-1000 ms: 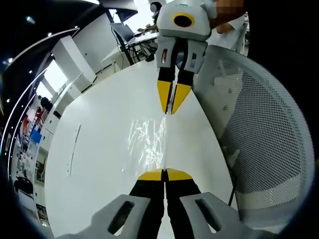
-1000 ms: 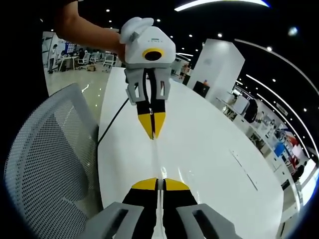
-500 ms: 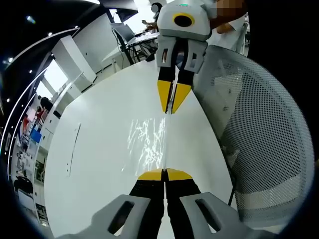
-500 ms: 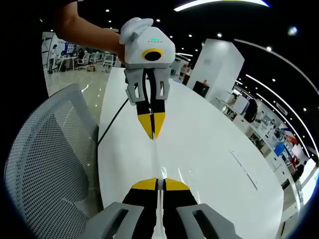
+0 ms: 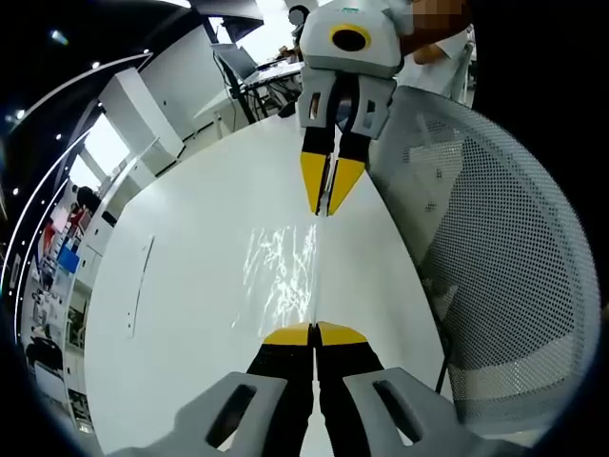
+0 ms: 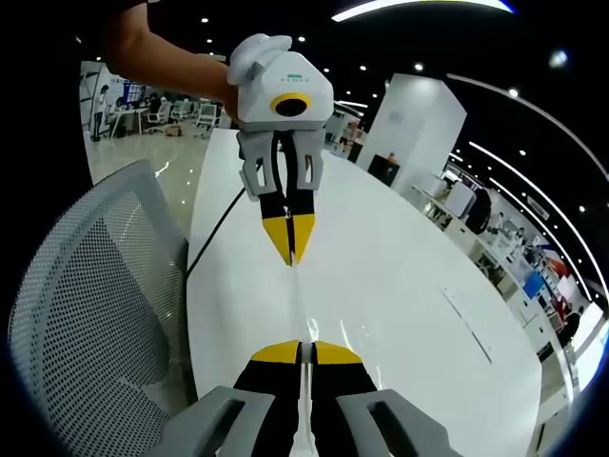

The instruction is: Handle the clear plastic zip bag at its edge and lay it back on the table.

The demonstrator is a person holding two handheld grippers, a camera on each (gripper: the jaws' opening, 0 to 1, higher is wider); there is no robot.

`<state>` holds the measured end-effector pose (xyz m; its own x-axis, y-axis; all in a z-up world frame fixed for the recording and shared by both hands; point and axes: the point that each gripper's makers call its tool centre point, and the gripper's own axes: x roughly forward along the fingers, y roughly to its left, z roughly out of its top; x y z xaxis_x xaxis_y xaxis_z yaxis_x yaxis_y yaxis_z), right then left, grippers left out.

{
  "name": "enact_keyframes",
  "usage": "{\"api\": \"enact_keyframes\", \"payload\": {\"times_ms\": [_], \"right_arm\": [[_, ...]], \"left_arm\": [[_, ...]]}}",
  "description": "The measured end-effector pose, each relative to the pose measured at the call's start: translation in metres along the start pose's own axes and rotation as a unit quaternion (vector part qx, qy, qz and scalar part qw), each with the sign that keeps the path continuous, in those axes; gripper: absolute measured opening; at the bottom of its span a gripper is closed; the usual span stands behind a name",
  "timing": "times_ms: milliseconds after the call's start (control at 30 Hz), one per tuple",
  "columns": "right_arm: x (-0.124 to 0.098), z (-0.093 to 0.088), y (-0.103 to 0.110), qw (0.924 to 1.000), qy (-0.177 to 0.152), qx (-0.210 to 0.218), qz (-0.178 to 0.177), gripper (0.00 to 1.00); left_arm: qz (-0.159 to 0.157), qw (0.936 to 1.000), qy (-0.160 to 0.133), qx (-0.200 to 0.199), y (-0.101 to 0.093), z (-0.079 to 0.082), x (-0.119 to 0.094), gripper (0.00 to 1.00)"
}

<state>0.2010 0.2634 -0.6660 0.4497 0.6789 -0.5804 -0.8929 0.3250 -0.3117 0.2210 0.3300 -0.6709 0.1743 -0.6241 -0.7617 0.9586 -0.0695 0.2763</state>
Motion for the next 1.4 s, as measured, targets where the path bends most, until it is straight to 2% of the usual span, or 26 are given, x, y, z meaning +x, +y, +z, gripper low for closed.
{"api": "enact_keyframes", "payload": {"times_ms": [700, 1400], "right_arm": [[0.0034, 0.0009, 0.0018, 1.0, -0.002, 0.001, 0.004, 0.0], [0.0024, -0.0026, 0.001, 0.9999, -0.001, 0.01, 0.0, 0.0]], "left_arm": [[-0.002, 1.0, 0.004, -0.004, -0.0006, -0.0069, -0.001, 0.0], [-0.003, 1.0, 0.005, -0.006, -0.0005, -0.0056, 0.0009, 0.0]]}}
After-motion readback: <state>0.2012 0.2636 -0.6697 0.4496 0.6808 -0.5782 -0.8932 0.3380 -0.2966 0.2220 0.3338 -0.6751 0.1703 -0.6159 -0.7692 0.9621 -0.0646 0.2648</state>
